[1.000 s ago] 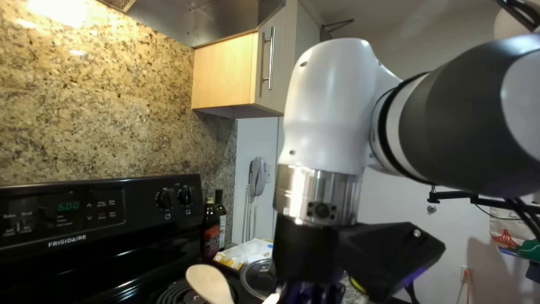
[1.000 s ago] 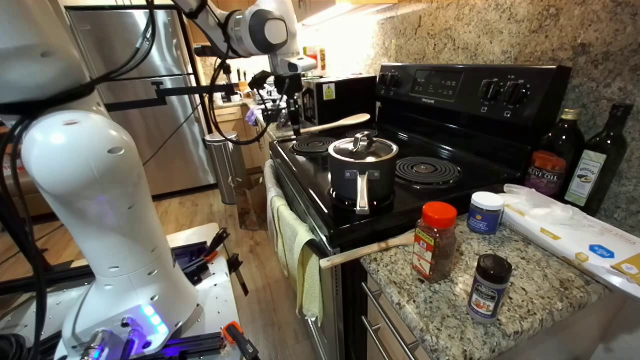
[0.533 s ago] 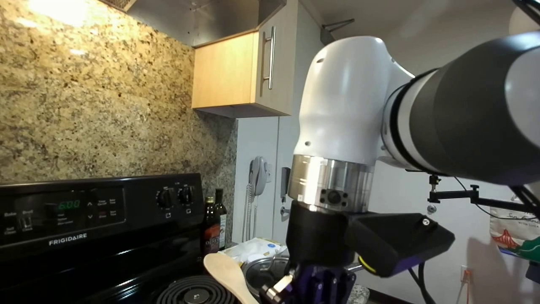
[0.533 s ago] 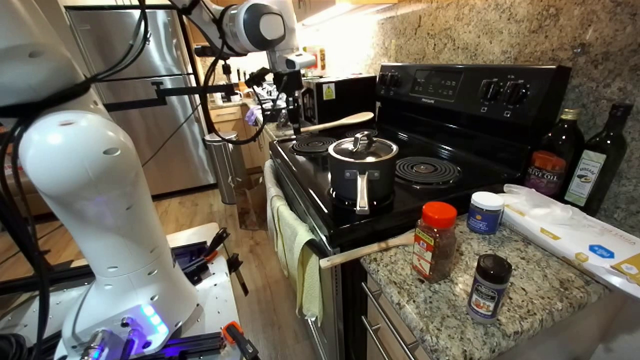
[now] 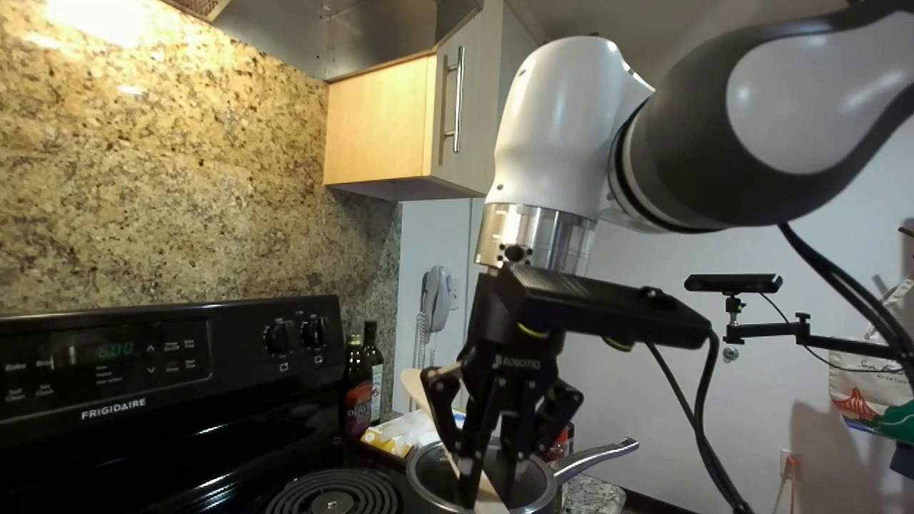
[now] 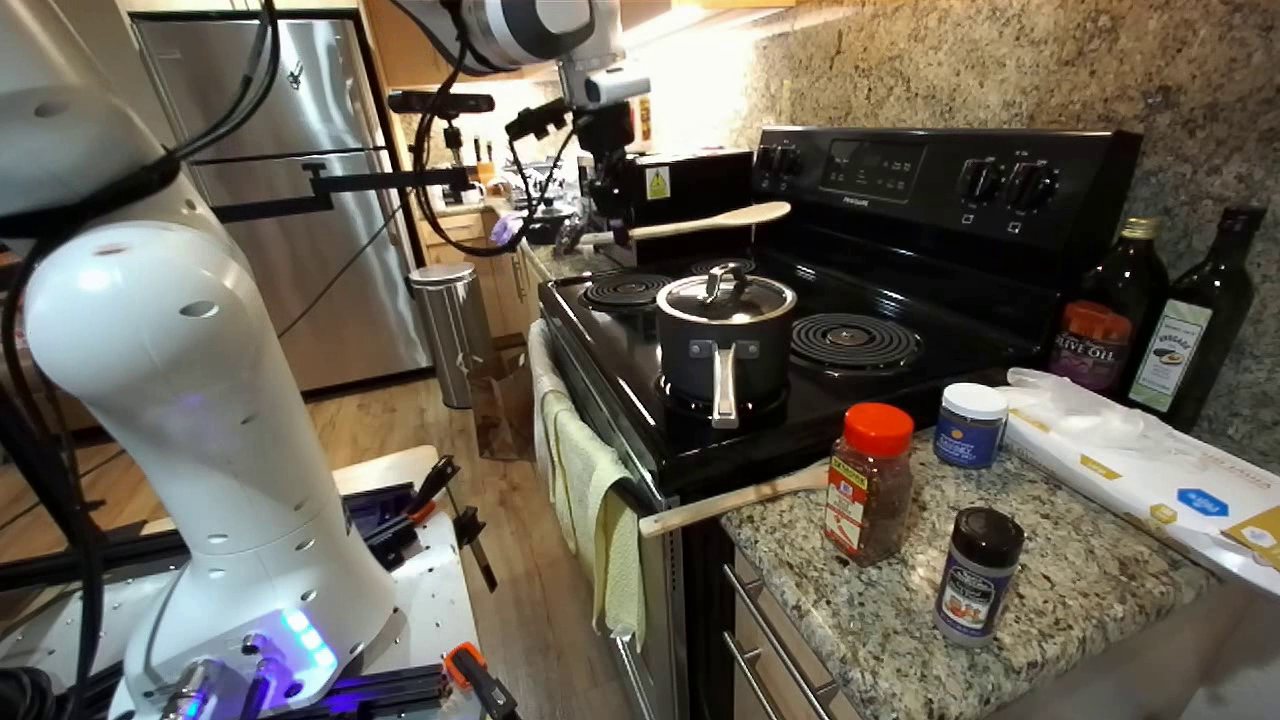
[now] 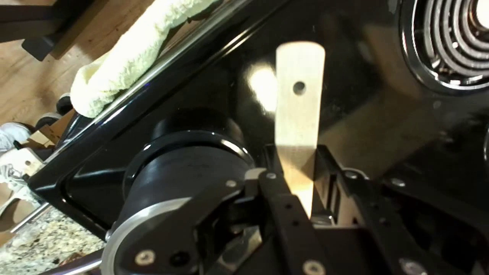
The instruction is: Remove the wooden spoon from the stove and place it on top of the pot
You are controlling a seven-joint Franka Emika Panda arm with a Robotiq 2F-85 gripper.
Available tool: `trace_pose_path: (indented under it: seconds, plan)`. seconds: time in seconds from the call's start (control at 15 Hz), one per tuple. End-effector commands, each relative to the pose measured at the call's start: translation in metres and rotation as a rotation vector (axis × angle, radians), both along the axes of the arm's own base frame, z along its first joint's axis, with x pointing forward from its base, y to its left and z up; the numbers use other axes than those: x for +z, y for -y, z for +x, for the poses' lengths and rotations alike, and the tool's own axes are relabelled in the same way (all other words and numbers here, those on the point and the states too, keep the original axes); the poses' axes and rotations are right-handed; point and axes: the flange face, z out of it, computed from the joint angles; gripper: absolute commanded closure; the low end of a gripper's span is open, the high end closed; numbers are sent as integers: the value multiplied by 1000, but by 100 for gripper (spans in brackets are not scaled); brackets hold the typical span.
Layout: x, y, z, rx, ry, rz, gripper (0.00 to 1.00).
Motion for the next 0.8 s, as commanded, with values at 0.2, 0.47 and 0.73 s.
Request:
trace_pose_path:
  seconds: [0.2, 0.47, 0.73]
  plan:
    - [23, 52, 15, -319, 44, -15, 87]
    - [22, 52, 18, -324, -3, 3, 87]
    - [11, 62, 23, -366, -77, 20, 87]
